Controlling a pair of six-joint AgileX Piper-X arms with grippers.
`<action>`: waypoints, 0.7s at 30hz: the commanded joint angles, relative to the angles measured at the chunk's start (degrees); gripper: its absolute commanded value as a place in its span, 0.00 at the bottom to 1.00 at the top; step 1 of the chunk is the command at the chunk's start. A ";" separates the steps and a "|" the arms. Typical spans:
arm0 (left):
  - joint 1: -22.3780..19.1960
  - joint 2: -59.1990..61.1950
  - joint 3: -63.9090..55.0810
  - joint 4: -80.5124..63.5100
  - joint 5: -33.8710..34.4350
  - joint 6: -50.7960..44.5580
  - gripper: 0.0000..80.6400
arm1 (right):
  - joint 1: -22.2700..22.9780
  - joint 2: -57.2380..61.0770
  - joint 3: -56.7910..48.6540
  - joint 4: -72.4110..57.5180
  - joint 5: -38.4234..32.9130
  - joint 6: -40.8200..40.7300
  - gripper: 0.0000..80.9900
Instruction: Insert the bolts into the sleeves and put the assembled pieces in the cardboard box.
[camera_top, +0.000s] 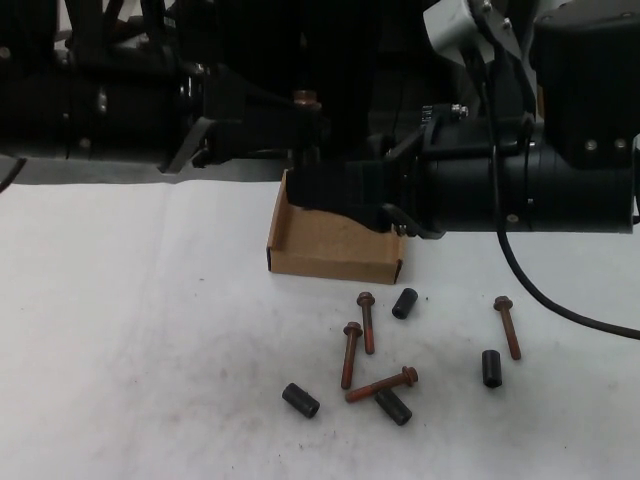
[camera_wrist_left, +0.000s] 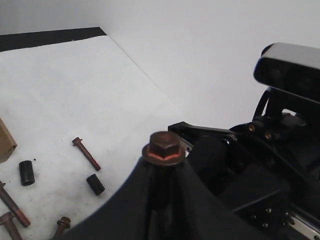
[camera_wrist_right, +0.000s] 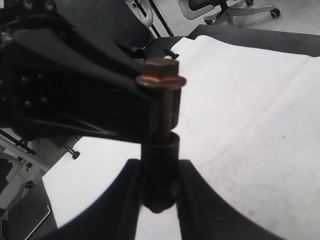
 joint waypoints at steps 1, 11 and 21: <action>-1.30 -0.80 -0.07 -0.13 3.49 0.93 0.00 | -0.60 -0.59 -0.90 -0.65 0.01 -0.47 0.00; -1.28 -0.80 -0.07 -4.48 8.67 -4.51 0.58 | -0.60 -0.59 -0.90 -0.52 -0.85 -0.61 0.00; -1.28 -0.80 -0.07 -3.94 3.35 -0.88 0.58 | -0.60 -1.43 -0.90 -0.52 -1.39 -0.61 0.00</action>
